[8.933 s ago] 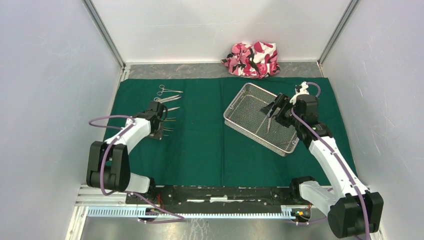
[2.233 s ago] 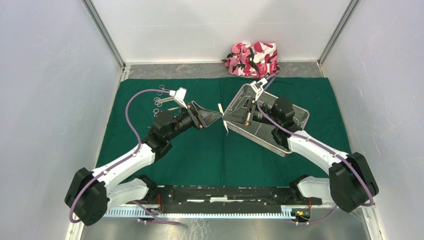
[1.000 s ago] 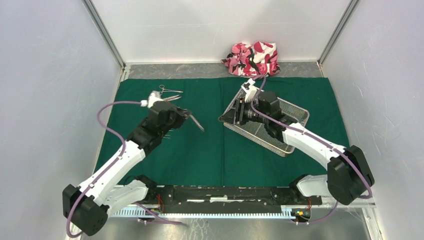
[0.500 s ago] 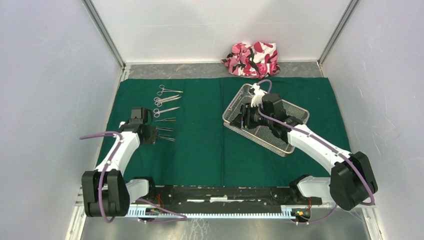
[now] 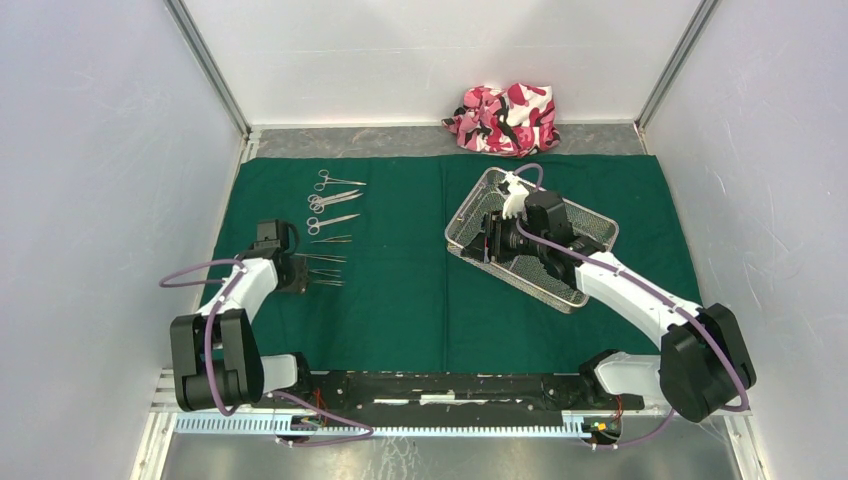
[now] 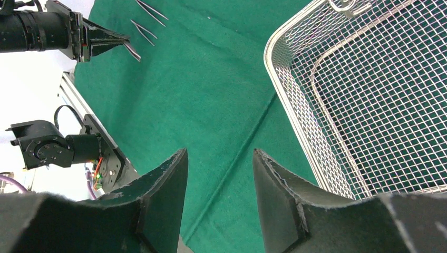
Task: Open and lay out the surgical kit
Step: Place the medical item in the surgical kit.
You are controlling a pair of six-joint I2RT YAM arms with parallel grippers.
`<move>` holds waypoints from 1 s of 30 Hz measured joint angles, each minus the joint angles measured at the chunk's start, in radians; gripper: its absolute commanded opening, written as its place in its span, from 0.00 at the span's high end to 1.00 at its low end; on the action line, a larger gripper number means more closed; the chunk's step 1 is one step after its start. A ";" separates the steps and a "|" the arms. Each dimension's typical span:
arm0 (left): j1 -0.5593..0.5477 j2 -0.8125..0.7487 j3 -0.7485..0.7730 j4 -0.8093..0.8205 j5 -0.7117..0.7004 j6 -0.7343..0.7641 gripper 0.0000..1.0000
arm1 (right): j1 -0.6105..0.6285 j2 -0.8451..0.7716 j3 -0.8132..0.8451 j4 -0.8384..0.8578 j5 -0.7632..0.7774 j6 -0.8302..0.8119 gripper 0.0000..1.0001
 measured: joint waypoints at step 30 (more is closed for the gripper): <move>0.000 0.047 -0.015 0.061 -0.005 0.001 0.80 | -0.002 0.009 -0.034 0.050 -0.027 0.008 0.48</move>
